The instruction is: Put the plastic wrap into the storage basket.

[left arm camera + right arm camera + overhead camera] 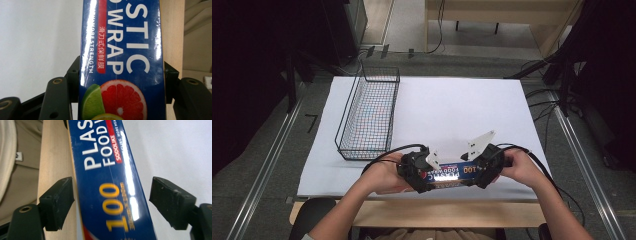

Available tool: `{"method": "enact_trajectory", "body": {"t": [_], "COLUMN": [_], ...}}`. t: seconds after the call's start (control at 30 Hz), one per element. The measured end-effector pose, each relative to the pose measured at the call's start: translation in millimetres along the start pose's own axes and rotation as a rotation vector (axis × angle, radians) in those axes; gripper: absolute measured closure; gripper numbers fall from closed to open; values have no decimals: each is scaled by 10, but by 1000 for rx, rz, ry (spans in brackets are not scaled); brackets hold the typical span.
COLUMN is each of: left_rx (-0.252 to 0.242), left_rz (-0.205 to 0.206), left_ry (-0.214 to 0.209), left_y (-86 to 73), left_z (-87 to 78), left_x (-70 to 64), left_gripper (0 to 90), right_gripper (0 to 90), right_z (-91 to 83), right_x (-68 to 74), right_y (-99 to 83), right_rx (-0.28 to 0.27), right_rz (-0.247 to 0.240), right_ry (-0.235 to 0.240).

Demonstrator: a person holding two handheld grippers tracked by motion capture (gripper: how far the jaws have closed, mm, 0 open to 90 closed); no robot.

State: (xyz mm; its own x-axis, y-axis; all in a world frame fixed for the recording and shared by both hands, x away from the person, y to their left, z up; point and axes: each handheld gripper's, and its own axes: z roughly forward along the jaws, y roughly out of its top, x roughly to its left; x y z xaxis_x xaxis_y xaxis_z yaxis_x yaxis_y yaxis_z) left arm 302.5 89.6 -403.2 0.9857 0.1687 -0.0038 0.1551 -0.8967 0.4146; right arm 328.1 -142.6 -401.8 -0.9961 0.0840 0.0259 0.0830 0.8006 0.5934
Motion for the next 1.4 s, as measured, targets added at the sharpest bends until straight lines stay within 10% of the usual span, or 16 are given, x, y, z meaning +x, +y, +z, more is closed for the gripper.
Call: {"method": "enact_trajectory", "body": {"t": [1.4], "left_rx": [-52], "left_rz": [-205], "left_ry": [71], "left_y": [-260], "left_z": [-406], "left_x": [273], "left_gripper": [401], "right_gripper": [192], "right_z": [-423], "right_x": [-333], "right_y": [-477], "right_rx": [-147], "right_rz": [182], "right_ry": [-140]}}
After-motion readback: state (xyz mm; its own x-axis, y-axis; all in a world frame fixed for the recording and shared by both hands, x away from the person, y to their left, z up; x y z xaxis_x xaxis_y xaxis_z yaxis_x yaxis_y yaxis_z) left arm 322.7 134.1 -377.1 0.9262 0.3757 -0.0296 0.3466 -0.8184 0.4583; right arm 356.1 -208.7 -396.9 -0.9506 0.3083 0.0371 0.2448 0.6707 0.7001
